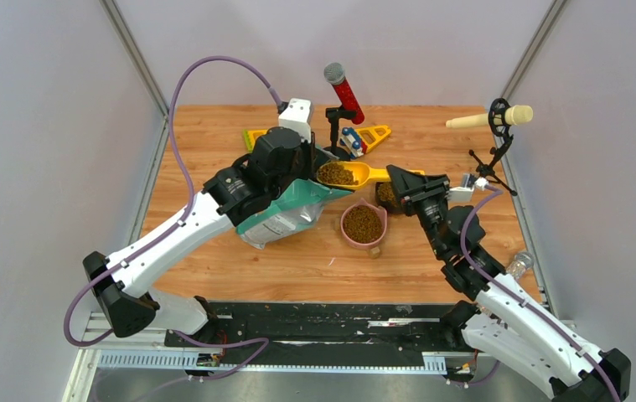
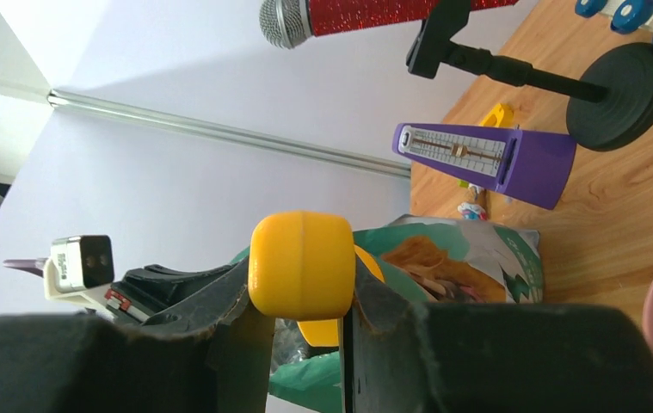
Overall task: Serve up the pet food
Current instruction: Collect the pet food from the pet food bag.
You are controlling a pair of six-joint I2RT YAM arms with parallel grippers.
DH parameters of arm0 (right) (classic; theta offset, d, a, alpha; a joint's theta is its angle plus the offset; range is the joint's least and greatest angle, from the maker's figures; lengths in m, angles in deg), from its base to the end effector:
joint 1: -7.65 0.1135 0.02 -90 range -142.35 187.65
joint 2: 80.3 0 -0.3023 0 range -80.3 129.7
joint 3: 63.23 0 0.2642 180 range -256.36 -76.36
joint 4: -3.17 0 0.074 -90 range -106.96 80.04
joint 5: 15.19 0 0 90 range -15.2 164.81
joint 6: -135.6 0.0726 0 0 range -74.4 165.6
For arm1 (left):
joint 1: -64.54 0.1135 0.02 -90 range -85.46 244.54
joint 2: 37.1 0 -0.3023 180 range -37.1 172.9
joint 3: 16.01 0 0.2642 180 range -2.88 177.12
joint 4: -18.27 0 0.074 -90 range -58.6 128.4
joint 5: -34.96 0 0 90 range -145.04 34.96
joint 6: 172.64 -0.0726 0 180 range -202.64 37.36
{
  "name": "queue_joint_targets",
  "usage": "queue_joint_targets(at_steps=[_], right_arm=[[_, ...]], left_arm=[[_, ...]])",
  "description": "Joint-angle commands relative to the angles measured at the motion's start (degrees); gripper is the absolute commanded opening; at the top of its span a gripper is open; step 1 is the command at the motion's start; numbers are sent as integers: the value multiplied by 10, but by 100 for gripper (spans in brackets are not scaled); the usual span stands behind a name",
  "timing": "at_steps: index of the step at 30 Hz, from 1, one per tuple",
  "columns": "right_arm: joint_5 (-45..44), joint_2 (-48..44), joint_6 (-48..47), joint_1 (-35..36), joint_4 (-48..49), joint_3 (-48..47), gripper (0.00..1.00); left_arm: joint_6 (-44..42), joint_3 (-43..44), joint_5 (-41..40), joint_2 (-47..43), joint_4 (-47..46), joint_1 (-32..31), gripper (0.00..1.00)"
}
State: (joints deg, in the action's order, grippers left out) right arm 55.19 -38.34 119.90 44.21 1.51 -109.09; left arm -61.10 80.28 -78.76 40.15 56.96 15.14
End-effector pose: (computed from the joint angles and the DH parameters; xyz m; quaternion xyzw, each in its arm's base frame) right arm 0.1760 0.1002 0.3392 0.3371 0.6066 0.5178 0.5003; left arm 0.2404 -0.2356 0.4473 0.0777 0.8049 -0.1903 0.5566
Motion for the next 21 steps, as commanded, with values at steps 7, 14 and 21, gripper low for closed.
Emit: queue_joint_targets(at_steps=[7, 14, 21], right_arm=[[-66, -35, 50, -4, 13, 9, 0], [-55, -27, 95, -4, 45, 40, 0], [-42, -25, 158, -5, 129, 104, 0]], left_arm=[[0, 14, -18, -42, -66, 2, 0], [2, 14, -19, -45, -63, 2, 0], [-1, 17, -4, -43, -57, 2, 0]])
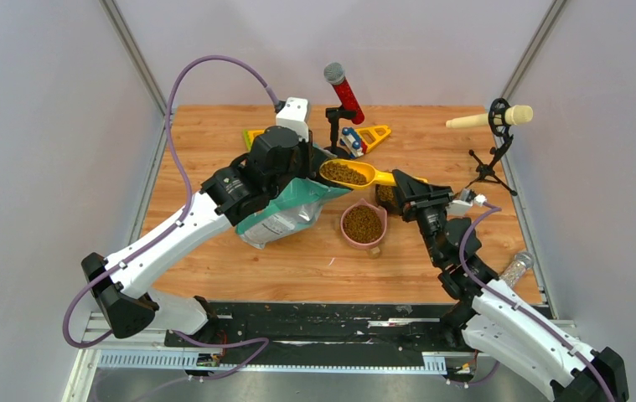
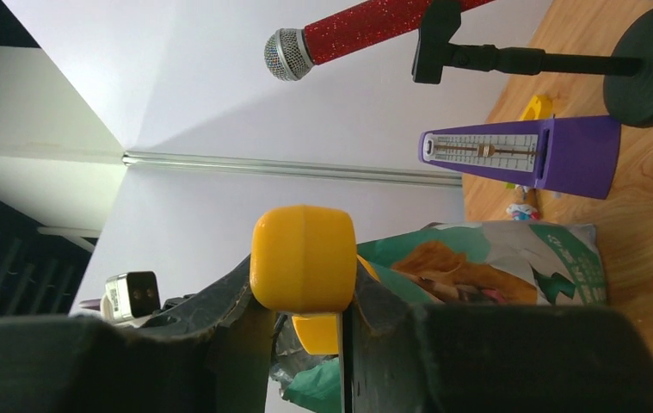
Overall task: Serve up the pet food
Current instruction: Collect the pet food from the pet food bag, then pour the pet food into the pet food bowl.
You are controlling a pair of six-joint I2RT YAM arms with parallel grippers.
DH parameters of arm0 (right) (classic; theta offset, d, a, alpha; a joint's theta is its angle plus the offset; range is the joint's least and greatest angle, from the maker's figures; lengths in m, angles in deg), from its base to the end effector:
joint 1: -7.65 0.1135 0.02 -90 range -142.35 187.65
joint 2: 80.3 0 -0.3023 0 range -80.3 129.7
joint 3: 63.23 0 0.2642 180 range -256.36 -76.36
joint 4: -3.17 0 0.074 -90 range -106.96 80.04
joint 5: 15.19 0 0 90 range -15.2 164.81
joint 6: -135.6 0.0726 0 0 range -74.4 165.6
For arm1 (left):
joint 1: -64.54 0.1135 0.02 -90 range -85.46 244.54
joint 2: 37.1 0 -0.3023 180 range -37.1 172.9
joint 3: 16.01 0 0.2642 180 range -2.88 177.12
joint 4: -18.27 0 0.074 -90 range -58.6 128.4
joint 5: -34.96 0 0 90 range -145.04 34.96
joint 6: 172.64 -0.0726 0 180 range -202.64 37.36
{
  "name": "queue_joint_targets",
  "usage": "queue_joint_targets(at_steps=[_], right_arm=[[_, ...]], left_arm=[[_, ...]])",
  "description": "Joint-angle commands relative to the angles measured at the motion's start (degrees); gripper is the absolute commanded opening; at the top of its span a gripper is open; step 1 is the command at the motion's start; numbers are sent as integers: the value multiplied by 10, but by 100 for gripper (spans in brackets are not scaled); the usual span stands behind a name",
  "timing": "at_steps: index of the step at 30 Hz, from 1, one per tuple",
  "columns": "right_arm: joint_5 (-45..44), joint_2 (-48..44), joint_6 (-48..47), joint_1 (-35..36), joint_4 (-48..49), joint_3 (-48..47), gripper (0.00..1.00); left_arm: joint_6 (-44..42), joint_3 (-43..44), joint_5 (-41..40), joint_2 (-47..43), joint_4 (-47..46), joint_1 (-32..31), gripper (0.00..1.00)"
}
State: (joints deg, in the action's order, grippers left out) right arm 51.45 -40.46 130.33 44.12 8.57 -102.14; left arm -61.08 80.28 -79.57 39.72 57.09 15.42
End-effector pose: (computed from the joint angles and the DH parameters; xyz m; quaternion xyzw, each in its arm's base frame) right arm 0.1717 0.0911 0.3138 0.4075 0.5461 0.5589 0.4727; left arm 0.2403 -0.2315 0.4495 0.0706 0.8036 -0.1854 0.5612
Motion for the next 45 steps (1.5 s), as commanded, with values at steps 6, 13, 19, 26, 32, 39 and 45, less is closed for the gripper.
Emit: queue_joint_targets(at_steps=[6, 13, 19, 26, 32, 39, 45], right_arm=[[3, -7, 51, -4, 53, 32, 0], [-17, -49, 36, -5, 12, 27, 0], [-17, -97, -2, -5, -40, 5, 0], [-35, -170, -29, -5, -94, -7, 0], [-68, -204, -49, -5, -123, -17, 0], [-198, -219, -120, -6, -148, -16, 0], [-273, -204, -146, -14, -155, -9, 0]], left_arm=[[1, 16, 8, -38, -59, -1, 0], [1, 6, -3, -49, -60, 0, 0], [2, 4, -7, -48, -65, -1, 0], [7, -2, -10, -49, -75, -1, 0], [7, -2, -10, -48, -77, -1, 0], [6, -6, -17, -54, -70, -1, 0], [4, -10, -21, -58, -70, -1, 0]])
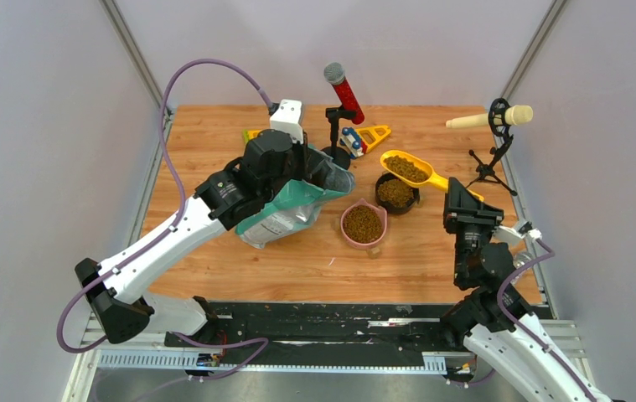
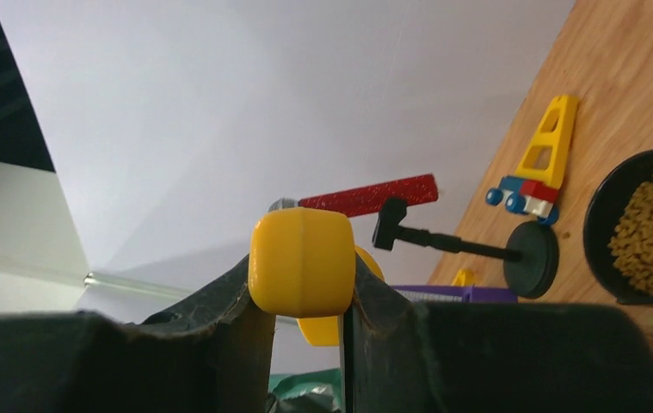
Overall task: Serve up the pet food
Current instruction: Pour the pet food into the pet food bowl.
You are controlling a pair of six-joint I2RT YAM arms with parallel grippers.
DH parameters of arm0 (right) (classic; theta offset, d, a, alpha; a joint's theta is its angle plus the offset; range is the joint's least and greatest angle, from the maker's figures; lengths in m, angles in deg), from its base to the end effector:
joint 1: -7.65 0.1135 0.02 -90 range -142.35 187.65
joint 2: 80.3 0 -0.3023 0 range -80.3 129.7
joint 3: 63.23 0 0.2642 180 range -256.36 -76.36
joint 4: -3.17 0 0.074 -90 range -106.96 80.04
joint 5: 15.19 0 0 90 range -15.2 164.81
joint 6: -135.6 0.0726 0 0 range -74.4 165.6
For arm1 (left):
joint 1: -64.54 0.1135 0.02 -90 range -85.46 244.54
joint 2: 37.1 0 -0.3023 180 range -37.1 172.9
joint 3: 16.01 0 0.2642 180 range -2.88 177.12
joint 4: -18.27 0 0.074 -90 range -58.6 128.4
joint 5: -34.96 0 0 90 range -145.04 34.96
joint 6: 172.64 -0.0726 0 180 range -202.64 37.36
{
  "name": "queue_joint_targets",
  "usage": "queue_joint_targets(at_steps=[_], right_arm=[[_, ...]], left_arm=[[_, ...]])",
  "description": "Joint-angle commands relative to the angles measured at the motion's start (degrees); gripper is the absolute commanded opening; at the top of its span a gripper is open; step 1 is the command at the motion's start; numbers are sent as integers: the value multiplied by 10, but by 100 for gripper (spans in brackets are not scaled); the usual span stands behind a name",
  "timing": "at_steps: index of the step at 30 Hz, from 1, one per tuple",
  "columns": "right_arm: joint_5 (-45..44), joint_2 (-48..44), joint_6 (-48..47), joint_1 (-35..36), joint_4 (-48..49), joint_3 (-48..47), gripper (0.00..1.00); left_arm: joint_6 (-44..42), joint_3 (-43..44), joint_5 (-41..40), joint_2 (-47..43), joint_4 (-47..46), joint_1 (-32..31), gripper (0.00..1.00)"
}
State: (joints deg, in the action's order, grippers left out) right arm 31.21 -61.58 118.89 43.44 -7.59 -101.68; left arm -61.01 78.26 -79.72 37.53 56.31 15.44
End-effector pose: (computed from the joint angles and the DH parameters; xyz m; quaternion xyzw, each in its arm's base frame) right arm 0.1164 0.0222 0.3194 0.4612 0.4804 0.4350 0.6060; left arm 0.2334 -0.2232 0.4496 0.0667 0.7994 -0.1894 0.5663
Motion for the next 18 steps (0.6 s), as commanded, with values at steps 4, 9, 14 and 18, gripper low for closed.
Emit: queue_joint_targets(at_steps=[4, 9, 14, 18], right_arm=[[-132, 34, -58, -19, 3, -13, 0], [-149, 58, -53, -43, 2, 5, 0], [-146, 78, -34, -66, 0, 27, 0], [-138, 92, -24, -83, -5, 42, 0]], left_arm=[[4, 7, -22, -35, -62, -1, 0], [2, 6, -23, -31, -59, -1, 0], [3, 3, -23, -28, -56, -1, 0], [4, 0, -23, -29, -55, 0, 0]])
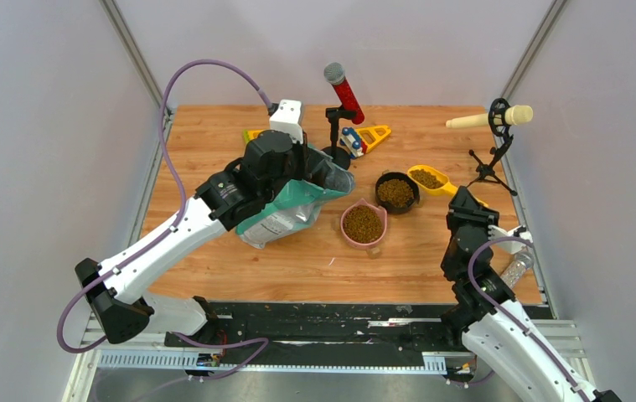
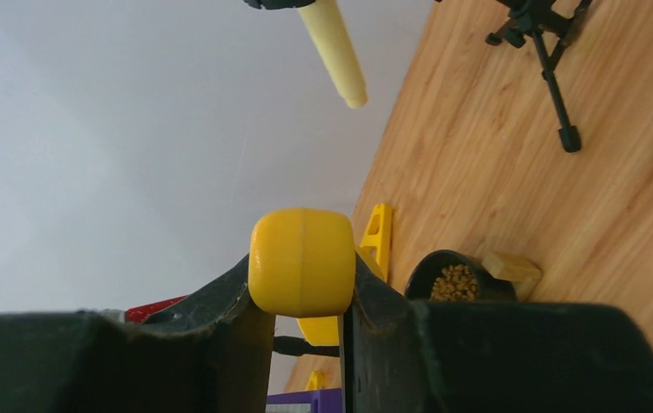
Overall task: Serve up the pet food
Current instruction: Pour the pet food into the pet food bowl.
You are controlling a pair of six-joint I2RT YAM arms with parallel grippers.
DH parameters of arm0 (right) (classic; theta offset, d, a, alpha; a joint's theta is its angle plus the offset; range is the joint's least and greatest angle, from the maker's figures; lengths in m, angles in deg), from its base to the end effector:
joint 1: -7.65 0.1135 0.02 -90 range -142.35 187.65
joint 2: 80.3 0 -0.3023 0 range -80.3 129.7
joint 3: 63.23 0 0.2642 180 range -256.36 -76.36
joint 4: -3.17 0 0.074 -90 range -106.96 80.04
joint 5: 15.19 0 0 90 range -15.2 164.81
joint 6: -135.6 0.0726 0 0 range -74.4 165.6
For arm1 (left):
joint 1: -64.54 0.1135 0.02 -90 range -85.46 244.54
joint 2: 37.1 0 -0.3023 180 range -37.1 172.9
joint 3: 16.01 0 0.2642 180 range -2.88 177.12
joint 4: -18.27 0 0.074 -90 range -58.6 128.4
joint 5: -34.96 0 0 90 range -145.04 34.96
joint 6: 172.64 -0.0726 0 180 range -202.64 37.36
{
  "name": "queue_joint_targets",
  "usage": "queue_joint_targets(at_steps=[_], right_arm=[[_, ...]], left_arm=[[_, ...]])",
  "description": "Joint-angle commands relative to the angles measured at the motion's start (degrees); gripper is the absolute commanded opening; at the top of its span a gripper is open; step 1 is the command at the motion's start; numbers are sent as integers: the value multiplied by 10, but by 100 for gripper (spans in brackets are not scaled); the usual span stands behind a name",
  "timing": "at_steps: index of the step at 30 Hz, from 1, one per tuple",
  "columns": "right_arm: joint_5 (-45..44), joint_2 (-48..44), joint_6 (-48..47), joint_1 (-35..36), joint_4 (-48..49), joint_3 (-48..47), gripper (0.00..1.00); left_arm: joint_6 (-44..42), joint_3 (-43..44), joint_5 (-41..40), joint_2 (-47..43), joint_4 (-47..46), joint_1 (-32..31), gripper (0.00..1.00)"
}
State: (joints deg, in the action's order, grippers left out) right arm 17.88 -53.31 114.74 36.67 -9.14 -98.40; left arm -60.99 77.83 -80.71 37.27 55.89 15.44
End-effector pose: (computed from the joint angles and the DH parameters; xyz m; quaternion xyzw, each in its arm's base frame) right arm 0.1392 0.0077 0.2801 0.5257 0.4932 0.2239 0.6559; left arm 0.2334 -0.2214 0.4492 0.0607 0.7979 -0.1845 0.5706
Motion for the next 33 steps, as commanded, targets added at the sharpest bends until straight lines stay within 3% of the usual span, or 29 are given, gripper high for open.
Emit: queue_joint_targets(at_steps=[1, 19, 33], right_arm=[[3, 13, 20, -21, 10, 11, 0], [87, 80, -2, -82, 5, 12, 0], [114, 113, -49, -89, 5, -13, 0]], left_arm=[[5, 4, -13, -27, -52, -1, 0], [9, -15, -17, -40, -53, -1, 0], [10, -21, -21, -42, -53, -1, 0]])
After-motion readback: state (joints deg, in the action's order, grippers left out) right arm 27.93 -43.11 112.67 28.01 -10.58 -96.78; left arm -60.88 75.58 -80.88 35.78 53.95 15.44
